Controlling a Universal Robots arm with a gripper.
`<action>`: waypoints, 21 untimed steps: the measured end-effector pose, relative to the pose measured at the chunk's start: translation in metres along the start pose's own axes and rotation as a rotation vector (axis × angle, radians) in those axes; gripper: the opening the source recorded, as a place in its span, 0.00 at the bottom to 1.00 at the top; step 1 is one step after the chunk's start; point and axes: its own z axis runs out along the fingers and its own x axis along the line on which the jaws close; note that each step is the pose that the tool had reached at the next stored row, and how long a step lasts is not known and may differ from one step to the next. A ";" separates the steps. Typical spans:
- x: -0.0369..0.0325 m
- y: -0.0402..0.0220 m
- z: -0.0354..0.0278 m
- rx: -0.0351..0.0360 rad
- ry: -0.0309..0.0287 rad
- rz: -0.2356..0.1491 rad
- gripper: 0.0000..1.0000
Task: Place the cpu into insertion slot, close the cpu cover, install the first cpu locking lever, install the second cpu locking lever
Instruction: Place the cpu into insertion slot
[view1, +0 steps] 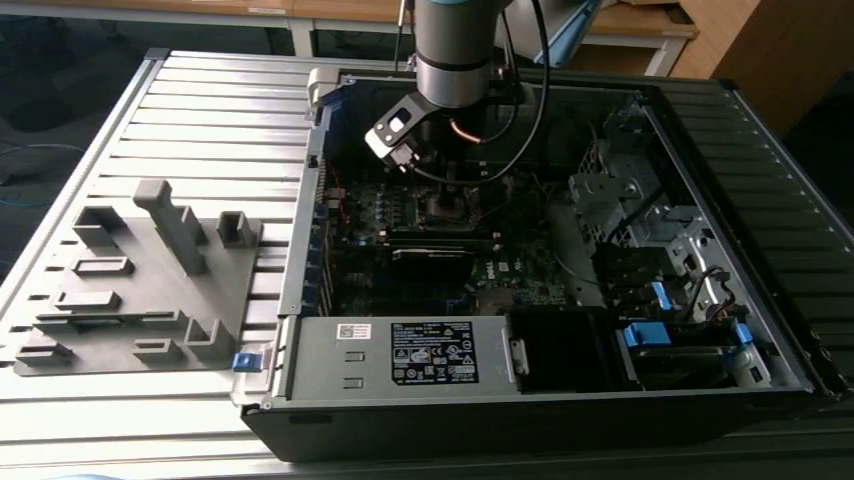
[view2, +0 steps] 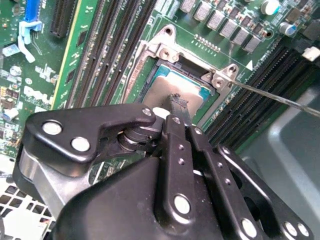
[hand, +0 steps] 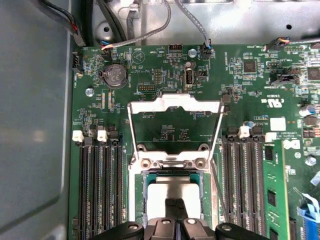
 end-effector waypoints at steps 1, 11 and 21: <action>0.0000 0.0001 -0.0016 0.0000 0.0000 0.000 0.11; 0.0000 0.0016 -0.0202 0.0001 -0.0001 0.000 0.11; 0.0000 0.0019 -0.0231 0.0000 0.0000 0.000 0.11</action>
